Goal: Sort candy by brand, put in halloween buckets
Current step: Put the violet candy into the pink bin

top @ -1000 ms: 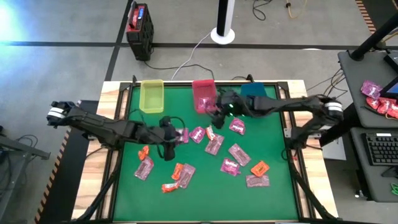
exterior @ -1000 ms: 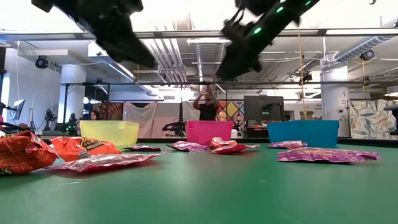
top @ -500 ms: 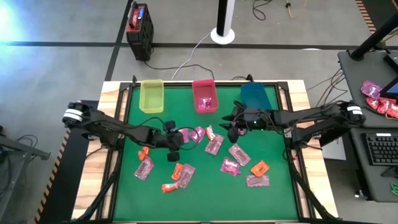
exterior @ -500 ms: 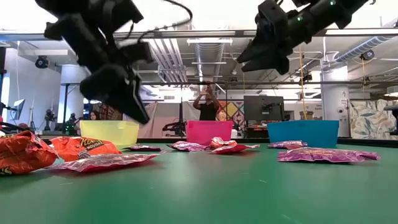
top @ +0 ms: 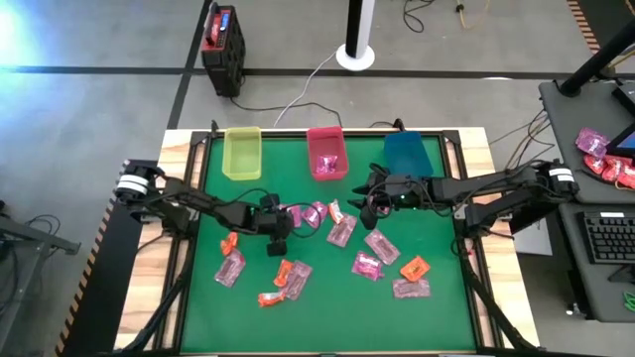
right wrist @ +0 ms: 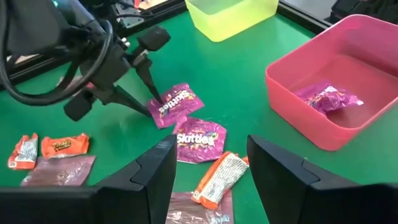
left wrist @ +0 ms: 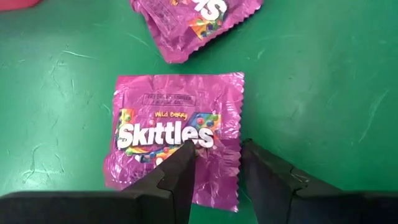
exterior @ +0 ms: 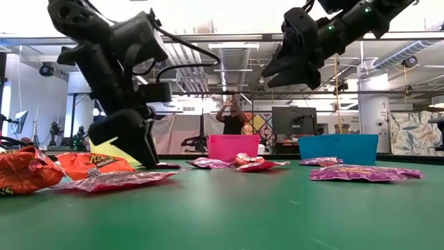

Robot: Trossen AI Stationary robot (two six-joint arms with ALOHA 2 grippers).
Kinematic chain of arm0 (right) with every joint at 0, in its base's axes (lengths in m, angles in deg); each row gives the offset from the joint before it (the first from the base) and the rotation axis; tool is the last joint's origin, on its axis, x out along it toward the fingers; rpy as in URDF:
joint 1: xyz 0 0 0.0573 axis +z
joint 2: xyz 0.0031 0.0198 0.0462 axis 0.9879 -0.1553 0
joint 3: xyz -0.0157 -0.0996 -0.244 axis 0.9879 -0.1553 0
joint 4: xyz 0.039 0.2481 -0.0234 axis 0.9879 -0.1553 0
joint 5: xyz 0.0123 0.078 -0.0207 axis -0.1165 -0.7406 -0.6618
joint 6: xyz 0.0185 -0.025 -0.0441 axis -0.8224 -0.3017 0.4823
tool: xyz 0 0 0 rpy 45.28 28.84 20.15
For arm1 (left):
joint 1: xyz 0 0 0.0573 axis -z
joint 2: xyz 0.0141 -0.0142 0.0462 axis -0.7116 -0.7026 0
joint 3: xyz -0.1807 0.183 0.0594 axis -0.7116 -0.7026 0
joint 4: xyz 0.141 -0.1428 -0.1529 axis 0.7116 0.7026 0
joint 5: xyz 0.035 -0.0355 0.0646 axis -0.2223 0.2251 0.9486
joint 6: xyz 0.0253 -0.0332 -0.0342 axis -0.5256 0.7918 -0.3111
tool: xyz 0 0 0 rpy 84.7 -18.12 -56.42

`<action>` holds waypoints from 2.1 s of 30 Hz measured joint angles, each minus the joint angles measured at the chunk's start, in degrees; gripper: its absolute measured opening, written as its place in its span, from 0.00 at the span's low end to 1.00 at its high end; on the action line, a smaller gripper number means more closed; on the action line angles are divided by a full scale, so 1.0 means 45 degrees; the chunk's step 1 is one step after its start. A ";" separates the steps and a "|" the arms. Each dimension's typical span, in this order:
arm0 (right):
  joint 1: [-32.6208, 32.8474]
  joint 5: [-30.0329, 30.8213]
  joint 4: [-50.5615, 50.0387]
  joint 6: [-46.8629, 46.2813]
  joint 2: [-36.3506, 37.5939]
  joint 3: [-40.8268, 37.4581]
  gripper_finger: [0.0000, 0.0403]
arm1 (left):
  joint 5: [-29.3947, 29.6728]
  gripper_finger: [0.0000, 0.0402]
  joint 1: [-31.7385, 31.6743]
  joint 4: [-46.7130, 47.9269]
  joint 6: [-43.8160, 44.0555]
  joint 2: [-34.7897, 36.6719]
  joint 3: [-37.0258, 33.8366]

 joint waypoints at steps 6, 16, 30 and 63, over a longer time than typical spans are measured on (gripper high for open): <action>0.0000 -0.0005 0.0030 0.0000 0.0000 0.0000 0.47 | -0.0014 0.22 -0.0089 -0.0222 -0.0280 -0.0266 -0.0020; 0.0164 -0.0024 0.0026 0.0055 0.0000 0.0000 0.47 | -0.0123 0.00 0.0116 -0.0072 -0.0656 0.0682 -0.0102; 0.1845 -0.0089 0.3552 0.4220 -0.2347 0.0251 0.46 | -0.2140 0.00 0.0576 -0.2187 -0.0498 0.4066 -0.0088; 0.2521 -0.1365 0.1476 0.3147 -0.9695 0.4878 0.50 | -0.1214 0.00 0.2556 -0.3157 -0.1620 0.6682 -0.0122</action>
